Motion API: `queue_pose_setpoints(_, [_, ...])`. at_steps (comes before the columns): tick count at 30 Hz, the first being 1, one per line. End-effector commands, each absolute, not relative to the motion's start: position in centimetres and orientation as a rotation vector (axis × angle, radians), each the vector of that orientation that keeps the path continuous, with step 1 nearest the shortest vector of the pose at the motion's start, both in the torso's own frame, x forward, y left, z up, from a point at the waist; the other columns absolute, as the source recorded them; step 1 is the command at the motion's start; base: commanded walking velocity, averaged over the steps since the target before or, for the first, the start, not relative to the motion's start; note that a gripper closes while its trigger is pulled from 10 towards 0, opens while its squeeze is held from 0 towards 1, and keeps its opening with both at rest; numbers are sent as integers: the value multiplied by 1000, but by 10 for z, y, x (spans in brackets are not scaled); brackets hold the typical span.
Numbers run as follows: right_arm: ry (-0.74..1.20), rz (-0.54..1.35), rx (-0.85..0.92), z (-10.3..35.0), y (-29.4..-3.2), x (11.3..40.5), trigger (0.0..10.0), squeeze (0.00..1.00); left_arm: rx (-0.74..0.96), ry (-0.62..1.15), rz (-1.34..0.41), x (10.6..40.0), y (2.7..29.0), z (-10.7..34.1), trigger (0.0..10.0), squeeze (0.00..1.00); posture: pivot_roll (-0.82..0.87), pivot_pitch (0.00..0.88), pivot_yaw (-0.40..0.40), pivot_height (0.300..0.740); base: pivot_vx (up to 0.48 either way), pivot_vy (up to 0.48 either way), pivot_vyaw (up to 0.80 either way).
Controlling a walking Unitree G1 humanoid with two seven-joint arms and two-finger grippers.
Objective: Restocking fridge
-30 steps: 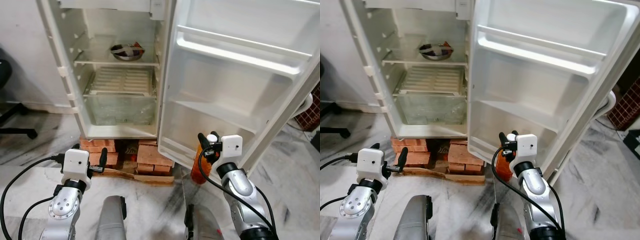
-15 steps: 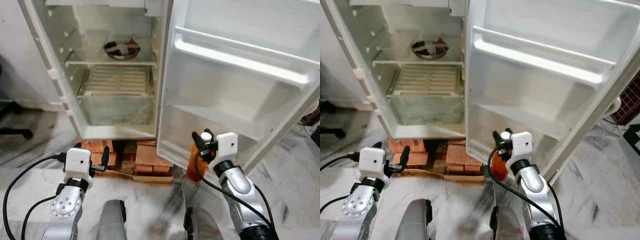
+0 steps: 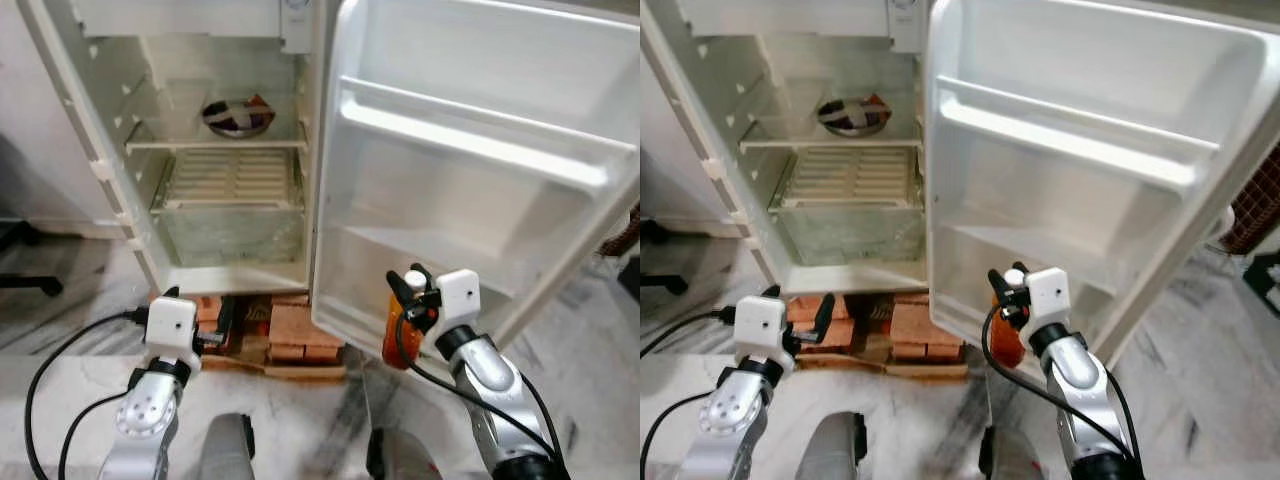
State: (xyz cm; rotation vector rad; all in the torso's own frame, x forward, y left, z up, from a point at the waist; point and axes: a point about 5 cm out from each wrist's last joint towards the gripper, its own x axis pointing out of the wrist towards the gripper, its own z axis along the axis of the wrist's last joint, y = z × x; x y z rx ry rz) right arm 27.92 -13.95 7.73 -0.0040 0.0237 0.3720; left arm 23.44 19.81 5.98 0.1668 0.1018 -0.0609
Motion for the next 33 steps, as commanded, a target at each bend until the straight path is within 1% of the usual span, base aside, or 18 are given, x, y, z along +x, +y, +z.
queue_pose_setpoints(1, [-2,374,-17,82,-142,281,10000,0,162,103,-73,235,194,59,10000,0,56,0,-55,611,0,0,0])
queue_pose_setpoints(6, [0,378,-17,81,-142,281,10000,0,163,112,-79,234,193,57,10000,0,56,0,-60,611,0,0,0])
queue_pose_setpoints(11, [19,378,1,77,-146,279,10000,0,158,151,-71,225,193,49,10000,0,67,0,-68,611,0,0,0])
queue_pose_setpoints(13, [20,387,-2,77,-145,280,10000,0,159,154,-69,223,193,49,10000,0,68,0,-66,603,0,0,0])
queue_pose_setpoints(19, [-37,433,-30,91,-131,295,10000,0,189,124,-48,228,201,59,10000,0,64,49,-62,563,0,0,0])
queue_pose_setpoints(22, [-49,439,-27,96,-127,301,10000,0,203,116,-22,229,208,62,10000,0,75,64,-78,538,0,0,0])
queue_pose_setpoints(25, [-53,441,-30,97,-123,305,10000,0,205,114,6,229,214,63,10000,0,70,69,-84,529,0,0,0])
queue_pose_setpoints(28, [-83,488,-48,102,-112,307,10000,0,208,119,44,223,219,62,10000,0,63,98,-95,529,0,0,0])
queue_pose_setpoints(30, [-108,504,-56,107,-104,308,10000,0,216,111,57,215,218,66,10000,0,74,153,-100,529,0,0,0])
queue_pose_setpoints(31, [-108,504,-56,107,-104,308,10000,0,216,111,57,215,218,66,10000,0,74,153,-100,529,0,0,0])
queue_pose_setpoints(33, [-125,523,-73,110,-97,309,10000,0,244,101,61,205,219,73,10000,0,89,197,-105,529,0,0,0])
